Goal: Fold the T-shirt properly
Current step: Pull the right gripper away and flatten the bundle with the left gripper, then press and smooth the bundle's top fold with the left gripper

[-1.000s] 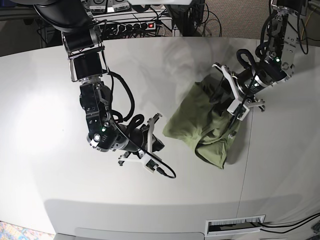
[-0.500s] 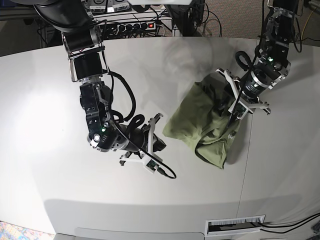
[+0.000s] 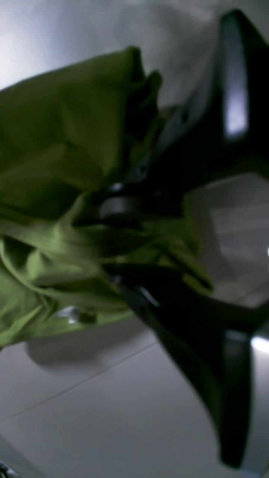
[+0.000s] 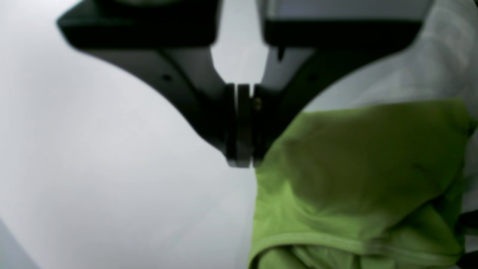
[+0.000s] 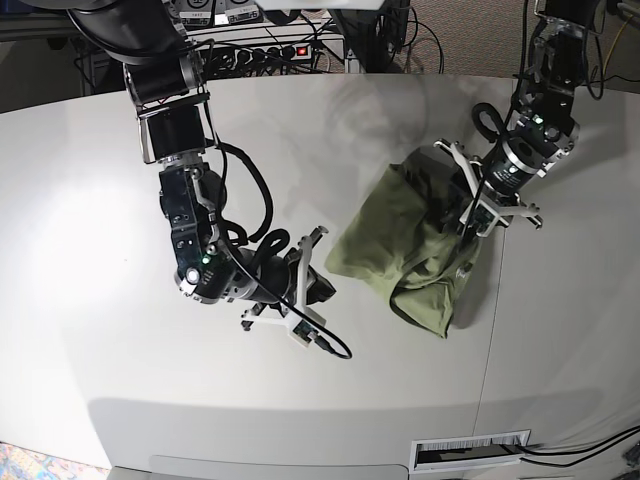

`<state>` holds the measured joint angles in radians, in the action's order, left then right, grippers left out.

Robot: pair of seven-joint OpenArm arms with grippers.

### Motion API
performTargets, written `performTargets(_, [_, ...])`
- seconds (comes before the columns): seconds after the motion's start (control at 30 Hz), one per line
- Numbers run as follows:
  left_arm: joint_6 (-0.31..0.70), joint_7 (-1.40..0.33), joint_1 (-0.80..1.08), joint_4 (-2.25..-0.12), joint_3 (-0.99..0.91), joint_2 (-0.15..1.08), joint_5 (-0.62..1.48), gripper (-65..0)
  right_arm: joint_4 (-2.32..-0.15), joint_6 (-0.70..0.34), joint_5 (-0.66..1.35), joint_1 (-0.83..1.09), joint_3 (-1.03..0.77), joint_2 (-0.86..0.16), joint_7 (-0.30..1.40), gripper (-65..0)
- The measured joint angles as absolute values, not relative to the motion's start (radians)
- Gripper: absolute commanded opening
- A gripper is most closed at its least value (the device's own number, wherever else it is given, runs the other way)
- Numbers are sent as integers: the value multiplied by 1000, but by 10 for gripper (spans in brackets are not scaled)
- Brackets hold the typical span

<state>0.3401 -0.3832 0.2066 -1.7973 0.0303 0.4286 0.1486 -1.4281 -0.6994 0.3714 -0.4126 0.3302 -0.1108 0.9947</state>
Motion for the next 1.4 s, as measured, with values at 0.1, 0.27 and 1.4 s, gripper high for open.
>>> performTargets(0.1, [340,-362,207,-1797,30,389,124,-485,-1428,-699,372,-413,330,-111,994,-650])
performTargets(0.27, [341,-358,207,-1798,30,344,69,-580,-1428,-700,372,-413,330,-111,995,-650])
performTargets(1.4, [353,-352,320,-1980,31,585,-44,-650,-1428,-699,364,-413,330,-111,994,-650])
